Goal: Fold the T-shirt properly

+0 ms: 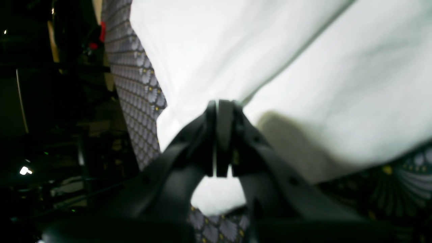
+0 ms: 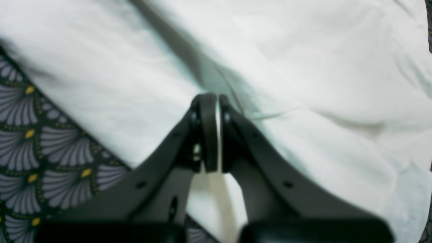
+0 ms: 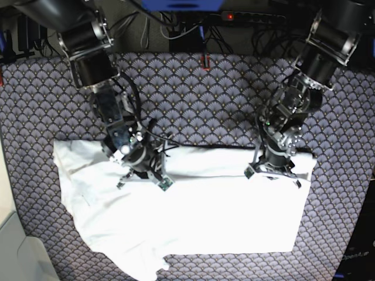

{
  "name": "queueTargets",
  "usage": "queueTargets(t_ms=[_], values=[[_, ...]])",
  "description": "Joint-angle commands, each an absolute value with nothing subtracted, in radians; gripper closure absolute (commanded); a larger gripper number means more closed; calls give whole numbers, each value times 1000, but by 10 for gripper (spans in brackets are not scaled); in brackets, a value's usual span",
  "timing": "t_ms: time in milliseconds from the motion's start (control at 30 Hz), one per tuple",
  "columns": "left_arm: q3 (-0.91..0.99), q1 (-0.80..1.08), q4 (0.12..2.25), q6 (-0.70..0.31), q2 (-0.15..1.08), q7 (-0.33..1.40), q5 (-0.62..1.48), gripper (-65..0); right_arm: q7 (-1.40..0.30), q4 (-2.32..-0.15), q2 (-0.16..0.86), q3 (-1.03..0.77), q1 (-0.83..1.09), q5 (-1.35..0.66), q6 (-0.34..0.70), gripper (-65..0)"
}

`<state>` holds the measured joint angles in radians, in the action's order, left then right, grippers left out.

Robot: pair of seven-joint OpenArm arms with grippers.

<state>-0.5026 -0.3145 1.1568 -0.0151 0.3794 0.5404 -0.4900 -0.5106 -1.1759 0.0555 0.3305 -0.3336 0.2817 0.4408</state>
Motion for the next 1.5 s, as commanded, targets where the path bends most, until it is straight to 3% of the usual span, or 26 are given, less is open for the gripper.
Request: queueTargets(t_ms=[0,633,1467], values=[[-513,-344,1165,1,398,530,-501,-6,-487,-1191,51,337,-358,277,435,-2],[-613,-384,1063,1,421,464,-501,-6,-406,-1059,7,343,-389,277,433,-2],[-611,-456,908,2,349,400,-501,-6,-341,-905,7,343,-496,277,432,-2]])
